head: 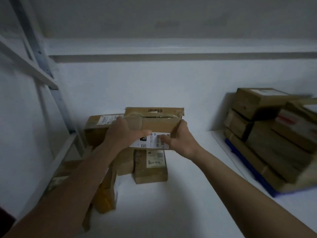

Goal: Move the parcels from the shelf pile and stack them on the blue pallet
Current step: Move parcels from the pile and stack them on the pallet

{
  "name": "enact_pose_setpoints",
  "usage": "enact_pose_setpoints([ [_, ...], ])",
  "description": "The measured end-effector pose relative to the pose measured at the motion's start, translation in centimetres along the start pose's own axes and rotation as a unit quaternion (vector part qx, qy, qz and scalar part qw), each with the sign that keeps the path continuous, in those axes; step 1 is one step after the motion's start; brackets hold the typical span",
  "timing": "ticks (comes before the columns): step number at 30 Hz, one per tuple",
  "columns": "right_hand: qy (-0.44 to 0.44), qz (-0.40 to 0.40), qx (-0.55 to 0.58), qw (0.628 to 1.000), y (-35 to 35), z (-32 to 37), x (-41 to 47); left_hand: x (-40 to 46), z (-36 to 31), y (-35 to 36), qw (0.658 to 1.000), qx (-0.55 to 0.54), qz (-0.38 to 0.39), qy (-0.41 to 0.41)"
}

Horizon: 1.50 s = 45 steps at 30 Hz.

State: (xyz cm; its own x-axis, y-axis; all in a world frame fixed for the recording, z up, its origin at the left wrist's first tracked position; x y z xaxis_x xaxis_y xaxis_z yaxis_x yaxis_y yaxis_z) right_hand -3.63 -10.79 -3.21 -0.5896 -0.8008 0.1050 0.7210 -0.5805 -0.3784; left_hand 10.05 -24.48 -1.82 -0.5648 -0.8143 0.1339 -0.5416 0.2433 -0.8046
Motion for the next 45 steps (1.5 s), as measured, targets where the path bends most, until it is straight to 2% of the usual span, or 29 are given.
enact_pose_setpoints([
  [5,-0.004,-0.054,-0.013,0.998,-8.7,-0.7,-6.7,-4.8,-8.6,3.0,0.998,-0.023,0.013,0.049],
  [10,0.014,-0.120,-0.016,0.993,-17.6,-1.6,-14.5,-10.4,-17.6,5.4,0.995,0.026,0.038,0.086],
  [18,0.007,-0.172,-0.065,0.983,-29.5,-1.2,-23.7,-18.5,-29.2,7.9,0.986,-0.045,0.043,0.157],
  [25,-0.055,-0.188,-0.100,0.975,-37.8,0.6,-28.8,-22.3,-37.1,9.5,0.971,-0.119,0.035,0.205],
  [29,-0.071,-0.202,-0.099,0.972,-42.3,1.0,-29.1,-22.0,-41.6,10.2,0.958,-0.176,0.032,0.225],
  [36,-0.083,-0.262,-0.104,0.956,-49.5,-0.1,-26.2,-18.1,-48.4,13.1,0.936,-0.230,-0.034,0.264],
  [40,-0.052,-0.272,-0.108,0.955,-53.7,-2.0,-22.3,-14.5,-51.1,15.9,0.924,-0.278,-0.016,0.262],
  [45,-0.030,-0.268,-0.058,0.961,-58.9,-3.6,-16.8,-10.0,-54.3,18.8,0.914,-0.316,0.005,0.253],
])
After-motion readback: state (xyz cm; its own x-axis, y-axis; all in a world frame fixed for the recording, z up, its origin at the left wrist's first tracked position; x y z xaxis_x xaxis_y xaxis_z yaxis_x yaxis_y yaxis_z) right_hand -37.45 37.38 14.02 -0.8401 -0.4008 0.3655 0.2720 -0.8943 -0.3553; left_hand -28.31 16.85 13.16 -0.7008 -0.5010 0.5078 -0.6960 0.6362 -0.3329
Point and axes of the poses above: each hand's wrist, its own x-axis towards the middle knuckle, its own y-axis out of the palm, z = x × y, the point moved 3 cm from there along x, towards the middle knuckle, and after that the axes turned 4 degrees about y, right-handed, at the moved point
